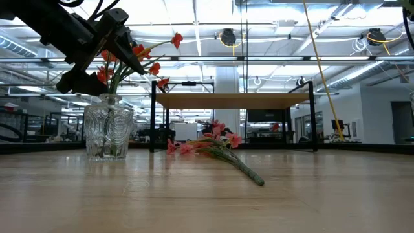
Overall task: Pick and place flowers into a vace then onto a shelf
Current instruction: Put the pink flower into the right transparent vase
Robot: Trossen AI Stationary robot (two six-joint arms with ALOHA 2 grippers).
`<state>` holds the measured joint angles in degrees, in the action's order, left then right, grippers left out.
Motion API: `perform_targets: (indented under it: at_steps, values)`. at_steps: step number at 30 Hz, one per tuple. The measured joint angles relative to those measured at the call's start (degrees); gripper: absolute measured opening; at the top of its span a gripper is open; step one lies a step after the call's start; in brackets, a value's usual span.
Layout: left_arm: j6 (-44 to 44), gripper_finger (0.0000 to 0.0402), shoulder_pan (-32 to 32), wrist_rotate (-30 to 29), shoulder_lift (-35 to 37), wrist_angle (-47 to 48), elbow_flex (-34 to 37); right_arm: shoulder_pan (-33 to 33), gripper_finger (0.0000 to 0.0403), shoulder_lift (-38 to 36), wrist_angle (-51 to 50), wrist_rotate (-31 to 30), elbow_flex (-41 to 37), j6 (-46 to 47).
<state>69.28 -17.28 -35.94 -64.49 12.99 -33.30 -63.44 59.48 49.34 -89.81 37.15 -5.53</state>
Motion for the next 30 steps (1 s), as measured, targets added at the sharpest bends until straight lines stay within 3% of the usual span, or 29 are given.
perform_targets:
  at_steps: [11, 18, 30]
  values:
    - [-0.1, 0.0399, 0.0, 0.0, 0.0, 0.1, 0.0, 0.0, 0.0007, 8.4, -9.6, 0.2, 0.0, 6.8]
    - [-1.1, 0.0399, 0.0, 0.0, 0.0, 0.1, 0.0, 0.0, 0.0008, 14.2, -10.5, 0.0, 0.0, 13.9]
    - [-1.5, 0.0399, 0.0, 0.0, 0.0, 0.1, 0.0, -0.1, 0.0008, 15.9, -10.2, 0.1, 0.0, 17.7]
